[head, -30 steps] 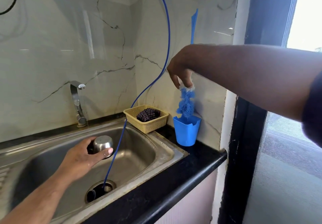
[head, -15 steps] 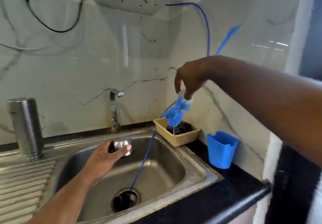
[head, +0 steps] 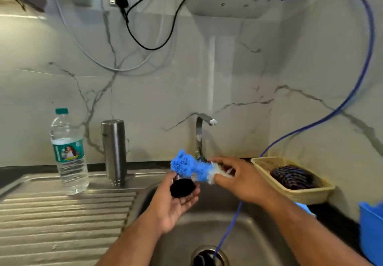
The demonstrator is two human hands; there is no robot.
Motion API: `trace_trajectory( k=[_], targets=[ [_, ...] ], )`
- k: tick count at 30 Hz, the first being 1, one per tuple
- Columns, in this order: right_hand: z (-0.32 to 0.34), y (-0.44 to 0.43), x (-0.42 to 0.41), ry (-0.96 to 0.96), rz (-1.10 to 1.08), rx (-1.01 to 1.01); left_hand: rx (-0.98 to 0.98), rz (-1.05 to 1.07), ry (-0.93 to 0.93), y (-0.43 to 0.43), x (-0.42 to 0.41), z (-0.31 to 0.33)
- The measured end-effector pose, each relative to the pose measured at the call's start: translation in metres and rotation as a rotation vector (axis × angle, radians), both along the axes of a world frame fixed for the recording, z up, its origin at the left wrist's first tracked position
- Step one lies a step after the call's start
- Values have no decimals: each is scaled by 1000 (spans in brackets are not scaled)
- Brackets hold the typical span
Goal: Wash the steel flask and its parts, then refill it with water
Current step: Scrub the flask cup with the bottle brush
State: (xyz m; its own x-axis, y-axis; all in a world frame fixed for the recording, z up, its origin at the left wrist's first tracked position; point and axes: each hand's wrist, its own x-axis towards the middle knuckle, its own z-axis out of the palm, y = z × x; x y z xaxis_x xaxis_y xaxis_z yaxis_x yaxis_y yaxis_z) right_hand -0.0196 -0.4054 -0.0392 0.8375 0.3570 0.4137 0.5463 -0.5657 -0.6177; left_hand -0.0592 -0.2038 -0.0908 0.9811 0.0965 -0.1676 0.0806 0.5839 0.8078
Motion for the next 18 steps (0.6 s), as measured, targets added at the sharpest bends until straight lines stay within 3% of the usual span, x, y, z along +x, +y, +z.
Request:
trace_trajectory(
  k=[6, 18],
  targets=[
    [-30, 6, 9, -117, 6, -45, -140, 69, 44, 1, 17, -13],
    [-43, 5, -1, -92, -23, 55, -96, 129, -26, 0, 12, -12]
  ],
)
